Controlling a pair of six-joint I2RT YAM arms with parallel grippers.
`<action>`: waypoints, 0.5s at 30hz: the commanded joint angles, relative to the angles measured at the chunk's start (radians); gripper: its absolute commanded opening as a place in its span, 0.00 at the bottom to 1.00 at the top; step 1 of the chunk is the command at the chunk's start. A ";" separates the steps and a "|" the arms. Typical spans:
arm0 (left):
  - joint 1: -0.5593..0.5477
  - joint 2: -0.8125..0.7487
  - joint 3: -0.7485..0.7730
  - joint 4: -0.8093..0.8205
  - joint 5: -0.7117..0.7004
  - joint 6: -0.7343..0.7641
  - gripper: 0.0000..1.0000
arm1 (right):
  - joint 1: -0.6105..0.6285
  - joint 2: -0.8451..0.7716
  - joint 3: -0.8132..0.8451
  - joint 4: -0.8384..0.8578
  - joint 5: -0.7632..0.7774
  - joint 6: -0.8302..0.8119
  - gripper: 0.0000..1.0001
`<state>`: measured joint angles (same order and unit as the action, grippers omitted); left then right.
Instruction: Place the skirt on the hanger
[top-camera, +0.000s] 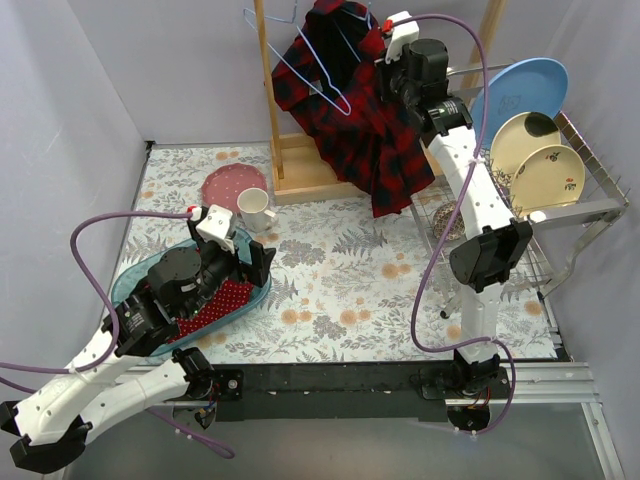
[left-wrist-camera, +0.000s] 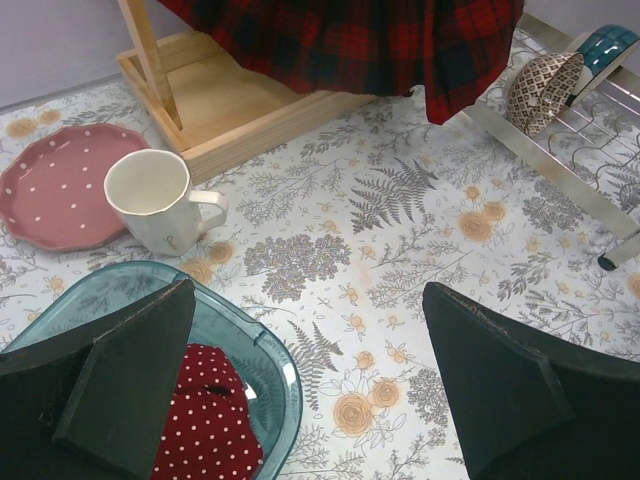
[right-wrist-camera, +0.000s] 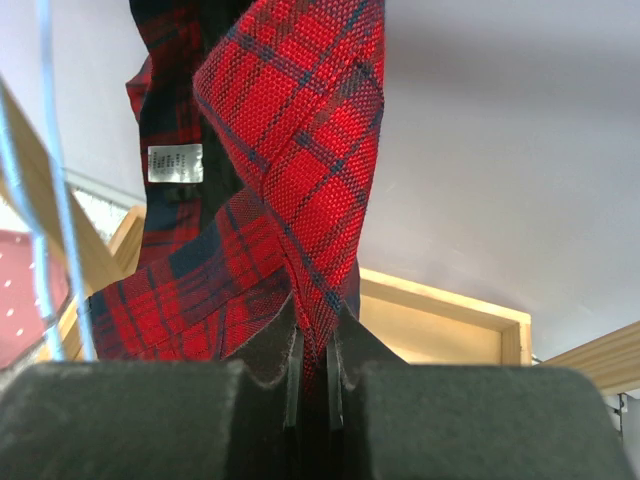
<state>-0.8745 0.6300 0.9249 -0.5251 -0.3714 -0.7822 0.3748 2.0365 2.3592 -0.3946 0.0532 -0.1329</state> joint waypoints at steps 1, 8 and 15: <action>0.000 0.013 0.032 -0.010 -0.034 0.003 0.98 | -0.019 -0.019 0.114 0.250 0.028 0.035 0.01; 0.000 0.037 0.035 0.000 -0.037 0.001 0.98 | -0.033 0.022 0.149 0.295 0.033 0.064 0.01; 0.000 0.040 0.034 -0.004 -0.029 -0.020 0.98 | -0.040 0.100 0.189 0.361 0.059 0.072 0.01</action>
<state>-0.8745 0.6731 0.9264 -0.5251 -0.3859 -0.7868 0.3454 2.1185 2.4672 -0.3038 0.0666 -0.0830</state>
